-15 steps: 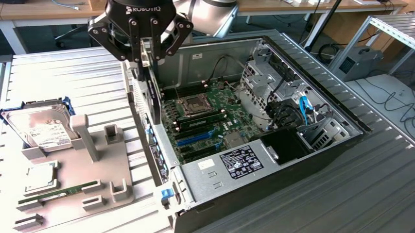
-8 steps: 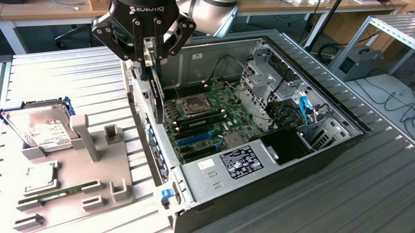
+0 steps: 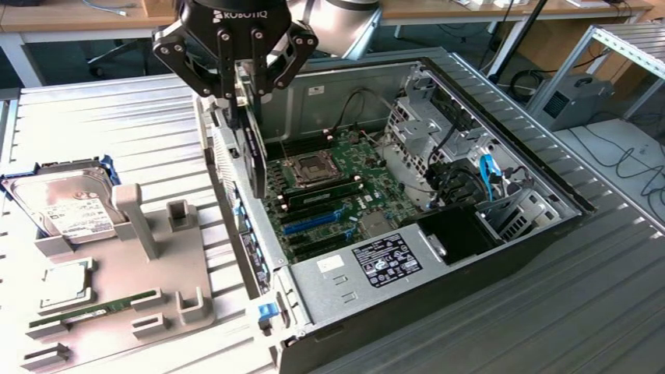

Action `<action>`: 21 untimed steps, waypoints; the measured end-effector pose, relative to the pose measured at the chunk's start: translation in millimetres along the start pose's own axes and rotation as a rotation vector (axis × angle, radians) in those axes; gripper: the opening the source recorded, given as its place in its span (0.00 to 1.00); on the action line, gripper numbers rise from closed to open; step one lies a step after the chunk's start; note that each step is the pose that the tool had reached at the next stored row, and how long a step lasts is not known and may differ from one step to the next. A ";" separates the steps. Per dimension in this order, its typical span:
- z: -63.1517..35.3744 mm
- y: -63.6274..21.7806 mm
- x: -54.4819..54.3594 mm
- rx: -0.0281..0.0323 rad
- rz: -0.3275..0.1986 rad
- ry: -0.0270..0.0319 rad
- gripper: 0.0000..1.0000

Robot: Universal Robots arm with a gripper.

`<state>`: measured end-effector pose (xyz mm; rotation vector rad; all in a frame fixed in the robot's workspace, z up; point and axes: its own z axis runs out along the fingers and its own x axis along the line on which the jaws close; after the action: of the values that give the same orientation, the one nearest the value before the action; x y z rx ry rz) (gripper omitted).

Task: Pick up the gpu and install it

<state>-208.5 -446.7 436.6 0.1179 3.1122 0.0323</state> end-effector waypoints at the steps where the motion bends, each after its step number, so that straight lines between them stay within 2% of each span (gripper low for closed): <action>1: 0.0 0.0 -0.5 0.0001 0.000 0.0000 0.26; 21: 2.0 3.4 -16.2 0.0014 0.000 -0.0001 0.26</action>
<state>-192.0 -444.5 435.2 0.1179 3.1122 0.0301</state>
